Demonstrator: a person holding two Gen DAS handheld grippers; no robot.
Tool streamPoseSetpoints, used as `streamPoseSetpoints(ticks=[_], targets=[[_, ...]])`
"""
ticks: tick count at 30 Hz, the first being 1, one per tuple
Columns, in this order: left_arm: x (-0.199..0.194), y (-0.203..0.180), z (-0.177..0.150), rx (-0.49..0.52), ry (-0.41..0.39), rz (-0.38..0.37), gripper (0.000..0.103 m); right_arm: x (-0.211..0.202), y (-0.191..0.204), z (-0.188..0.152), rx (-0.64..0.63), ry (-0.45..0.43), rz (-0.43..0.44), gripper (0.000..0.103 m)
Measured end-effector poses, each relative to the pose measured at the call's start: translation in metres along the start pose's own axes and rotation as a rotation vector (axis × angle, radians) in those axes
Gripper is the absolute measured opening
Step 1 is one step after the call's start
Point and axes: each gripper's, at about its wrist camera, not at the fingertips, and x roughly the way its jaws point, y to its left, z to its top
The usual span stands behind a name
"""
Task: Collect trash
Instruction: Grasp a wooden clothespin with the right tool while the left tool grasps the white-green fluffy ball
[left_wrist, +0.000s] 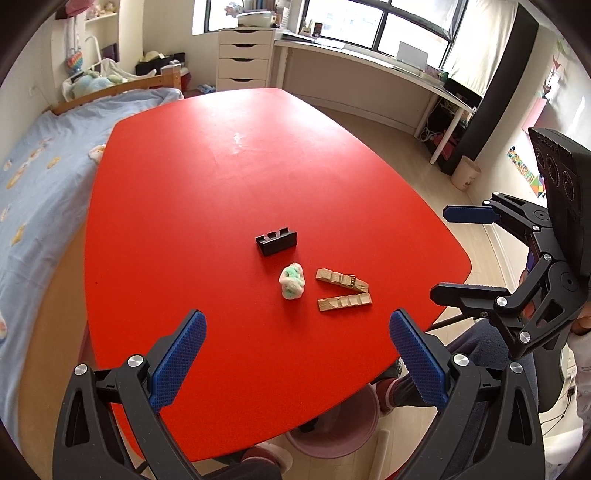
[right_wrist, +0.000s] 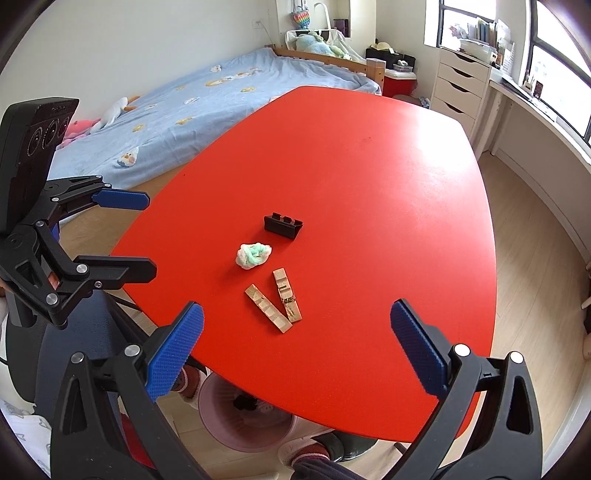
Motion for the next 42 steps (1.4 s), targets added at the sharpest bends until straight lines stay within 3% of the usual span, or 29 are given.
streamPoseSetpoints(ticks=[16,20,25,29,42], targets=[[0.06,0.016,0.016,0.032,0.107,0.012,0.095,0.071,-0.013,0.013,-0.06,0.109,-0.011,0.098],[0.067,0.02,0.018,0.021,0.118,0.015,0.095,0.085,-0.014,0.011,-0.06,0.132,-0.015,0.085],[0.069,0.023,0.019,0.016,0.119,0.017,0.095,0.093,-0.01,0.011,-0.072,0.138,0.008,0.08],[0.071,0.023,0.019,0.014,0.12,0.016,0.095,0.099,-0.005,0.011,-0.1,0.152,0.006,0.067],[0.073,0.019,0.021,0.023,0.114,0.011,0.095,0.108,0.003,0.012,-0.12,0.172,0.013,0.043]])
